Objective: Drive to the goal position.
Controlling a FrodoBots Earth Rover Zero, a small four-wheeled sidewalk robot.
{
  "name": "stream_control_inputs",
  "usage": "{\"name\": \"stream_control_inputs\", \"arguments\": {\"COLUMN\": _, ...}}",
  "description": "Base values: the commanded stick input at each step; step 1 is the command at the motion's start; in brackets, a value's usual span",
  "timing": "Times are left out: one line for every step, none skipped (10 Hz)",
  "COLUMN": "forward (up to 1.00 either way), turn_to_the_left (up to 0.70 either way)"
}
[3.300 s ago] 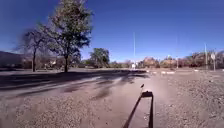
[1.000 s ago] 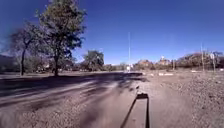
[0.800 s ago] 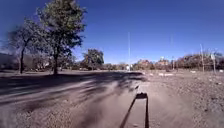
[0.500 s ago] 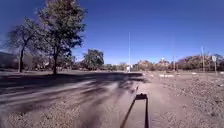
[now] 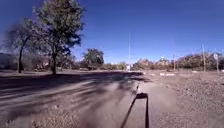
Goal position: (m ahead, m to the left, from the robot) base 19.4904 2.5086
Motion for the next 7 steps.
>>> {"name": "stream_control_inputs", "arguments": {"forward": 0.5, "turn_to_the_left": 0.0}}
{"name": "stream_control_inputs", "arguments": {"forward": 0.5, "turn_to_the_left": 0.0}}
{"name": "stream_control_inputs", "arguments": {"forward": 0.5, "turn_to_the_left": 0.0}}
{"name": "stream_control_inputs", "arguments": {"forward": 0.5, "turn_to_the_left": 0.0}}
{"name": "stream_control_inputs", "arguments": {"forward": 0.5, "turn_to_the_left": 0.0}}
{"name": "stream_control_inputs", "arguments": {"forward": 0.5, "turn_to_the_left": 0.0}}
{"name": "stream_control_inputs", "arguments": {"forward": 0.5, "turn_to_the_left": 0.0}}
